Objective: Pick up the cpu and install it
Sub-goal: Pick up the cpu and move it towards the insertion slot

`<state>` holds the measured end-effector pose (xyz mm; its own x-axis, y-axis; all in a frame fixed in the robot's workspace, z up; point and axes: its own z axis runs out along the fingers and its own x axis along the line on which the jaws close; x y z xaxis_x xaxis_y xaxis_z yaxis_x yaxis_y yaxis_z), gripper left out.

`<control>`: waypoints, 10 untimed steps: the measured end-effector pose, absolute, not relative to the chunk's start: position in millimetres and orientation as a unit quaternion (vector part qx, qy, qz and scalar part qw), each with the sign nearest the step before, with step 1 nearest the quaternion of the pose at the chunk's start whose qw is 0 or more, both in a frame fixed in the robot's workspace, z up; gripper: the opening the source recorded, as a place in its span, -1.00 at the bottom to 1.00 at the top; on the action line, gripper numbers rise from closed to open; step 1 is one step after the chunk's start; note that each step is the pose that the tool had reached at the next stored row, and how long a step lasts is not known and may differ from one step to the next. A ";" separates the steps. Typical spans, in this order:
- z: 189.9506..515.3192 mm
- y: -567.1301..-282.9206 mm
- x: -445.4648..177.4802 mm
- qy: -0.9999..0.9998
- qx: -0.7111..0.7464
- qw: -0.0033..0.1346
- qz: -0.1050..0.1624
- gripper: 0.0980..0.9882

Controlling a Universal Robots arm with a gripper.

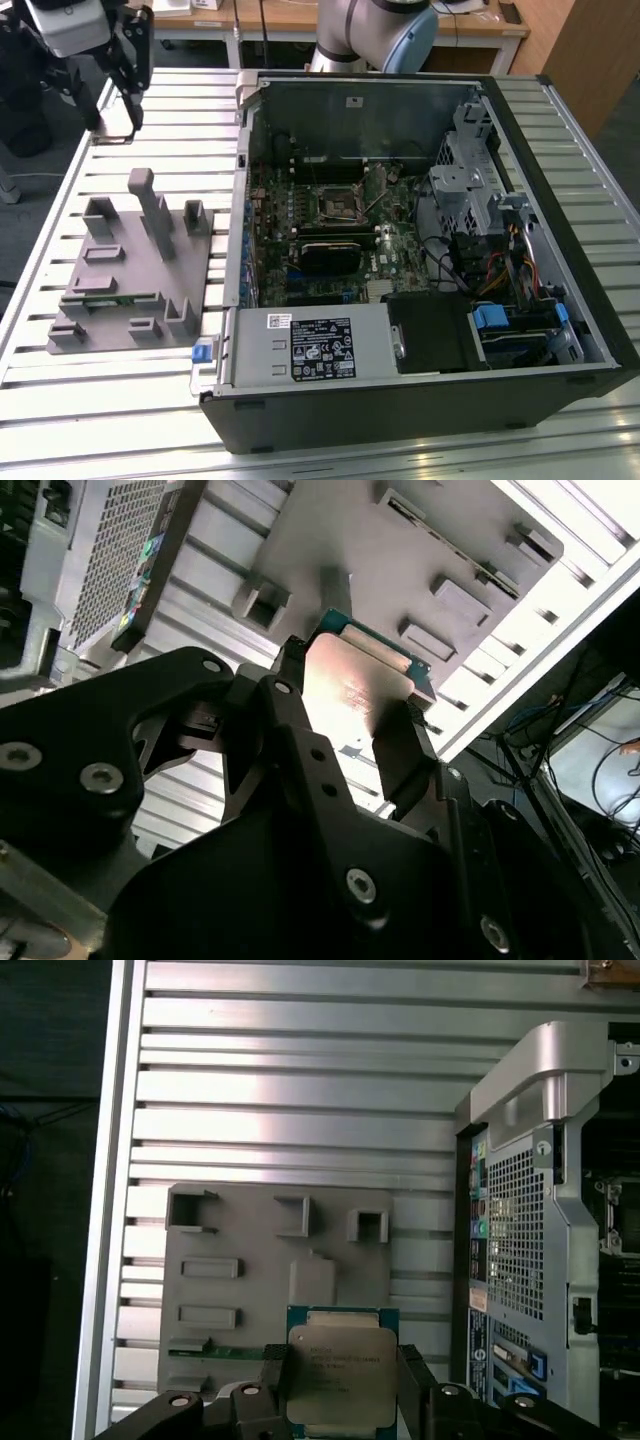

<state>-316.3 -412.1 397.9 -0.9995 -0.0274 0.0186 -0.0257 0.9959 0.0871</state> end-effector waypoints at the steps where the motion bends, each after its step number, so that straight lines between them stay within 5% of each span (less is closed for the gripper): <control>1: 397.8 -412.1 -311.8 -0.999 0.013 0.010 -0.043 -0.04; 10: 396.6 -412.1 -269.2 -0.999 0.013 0.010 -0.043 -0.04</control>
<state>-269.2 -412.1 396.6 -0.9994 -0.0274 0.0189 -0.0257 0.9959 0.0870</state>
